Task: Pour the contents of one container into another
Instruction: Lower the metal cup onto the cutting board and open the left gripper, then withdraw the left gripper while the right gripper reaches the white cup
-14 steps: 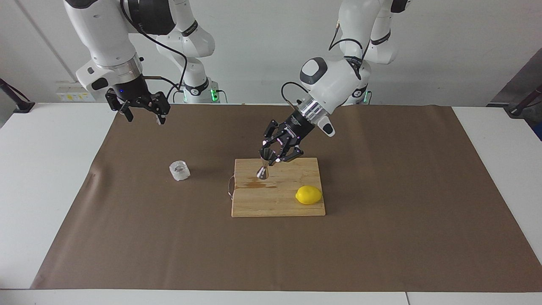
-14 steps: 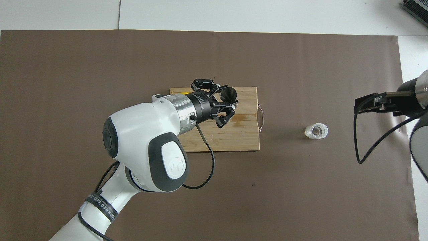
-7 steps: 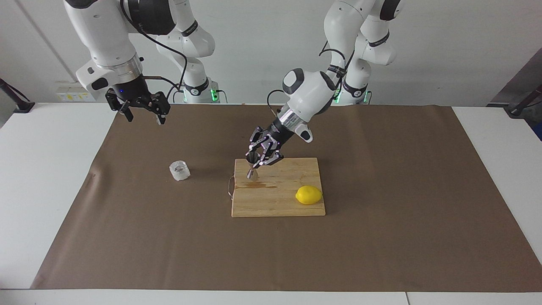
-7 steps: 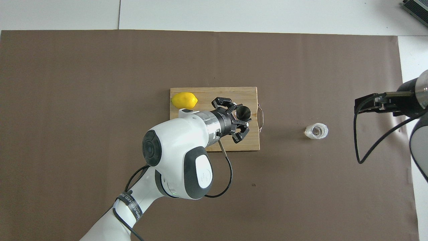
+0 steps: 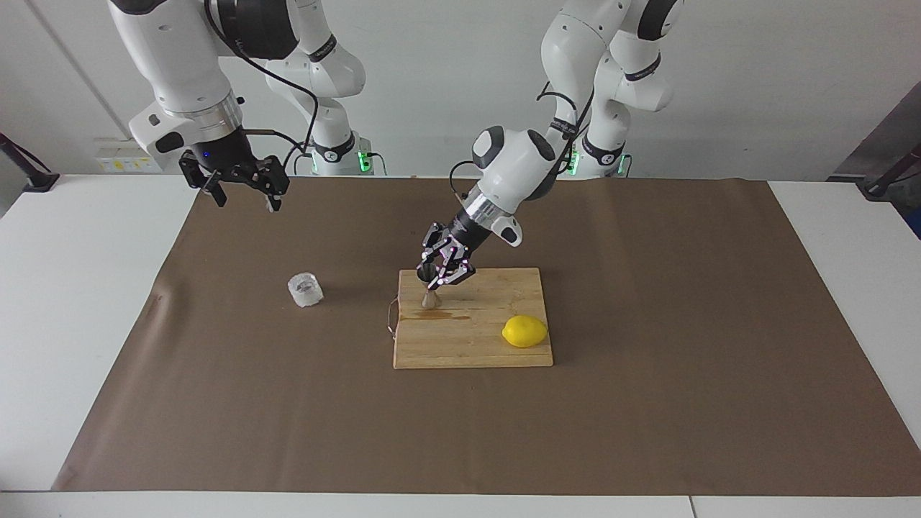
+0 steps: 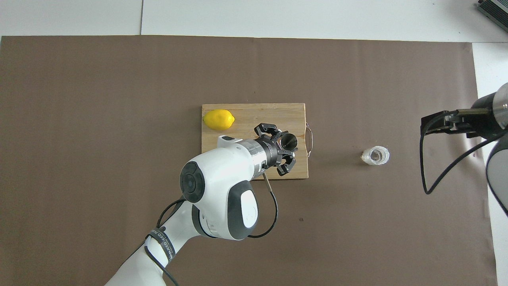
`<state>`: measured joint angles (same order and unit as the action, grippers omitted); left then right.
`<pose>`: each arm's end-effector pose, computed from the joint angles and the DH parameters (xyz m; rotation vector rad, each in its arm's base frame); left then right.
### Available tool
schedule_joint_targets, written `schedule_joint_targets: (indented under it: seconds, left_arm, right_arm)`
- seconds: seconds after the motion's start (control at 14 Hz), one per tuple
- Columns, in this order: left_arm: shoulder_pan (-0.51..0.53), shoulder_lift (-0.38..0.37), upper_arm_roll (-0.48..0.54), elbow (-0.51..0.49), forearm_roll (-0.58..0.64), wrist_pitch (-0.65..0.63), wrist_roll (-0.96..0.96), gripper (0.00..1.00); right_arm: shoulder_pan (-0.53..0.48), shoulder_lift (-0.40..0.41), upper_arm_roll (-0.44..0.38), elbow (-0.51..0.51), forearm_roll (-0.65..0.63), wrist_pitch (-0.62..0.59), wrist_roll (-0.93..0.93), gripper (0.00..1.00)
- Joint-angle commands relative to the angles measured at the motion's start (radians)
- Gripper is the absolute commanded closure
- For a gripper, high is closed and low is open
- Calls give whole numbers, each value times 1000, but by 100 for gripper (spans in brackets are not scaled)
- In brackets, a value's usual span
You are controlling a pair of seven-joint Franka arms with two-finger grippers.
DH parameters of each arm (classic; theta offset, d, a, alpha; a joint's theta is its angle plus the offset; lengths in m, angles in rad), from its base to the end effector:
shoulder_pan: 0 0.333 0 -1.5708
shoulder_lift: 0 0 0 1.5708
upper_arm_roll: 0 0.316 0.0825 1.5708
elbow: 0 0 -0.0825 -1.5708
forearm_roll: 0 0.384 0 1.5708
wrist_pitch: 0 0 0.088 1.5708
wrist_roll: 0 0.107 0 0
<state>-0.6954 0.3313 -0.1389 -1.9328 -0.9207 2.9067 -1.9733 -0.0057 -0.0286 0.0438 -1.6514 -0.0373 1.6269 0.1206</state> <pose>0.4757 -0.4429 0.3714 1.3210 2.0548 -0.5367 0.5494 0.0175 0.6071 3.1010 -0.1249 0.0110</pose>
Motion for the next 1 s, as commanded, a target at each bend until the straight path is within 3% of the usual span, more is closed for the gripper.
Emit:
schedule_joint_targets:
  seconds: [0.0, 0.21, 0.29, 0.36, 0.64, 0.93]
  left_arm:
    - [-21, 3, 16, -17, 37, 23, -10, 100]
    - [-38, 8, 15, -22, 48, 40, -10, 86]
    - [-38, 8, 16, -22, 48, 40, -10, 70]
    - [-38, 12, 18, -19, 48, 39, -10, 1]
    - [-18, -36, 37, -18, 49, -35, -1, 0]
    - [-15, -152, 160, 18, 211, -338, -1, 0]
  right_arm:
    - [-10, 1, 4, 4, 28, -13, -25, 0]
    - [-10, 1, 4, 4, 28, -13, -25, 0]
    - [-10, 1, 4, 4, 28, -13, -25, 0]
    - [-10, 1, 4, 4, 28, -13, -25, 0]
    - [-10, 1, 4, 4, 28, -19, -25, 0]
    - [4, -10, 10, 4, 28, -76, -27, 0]
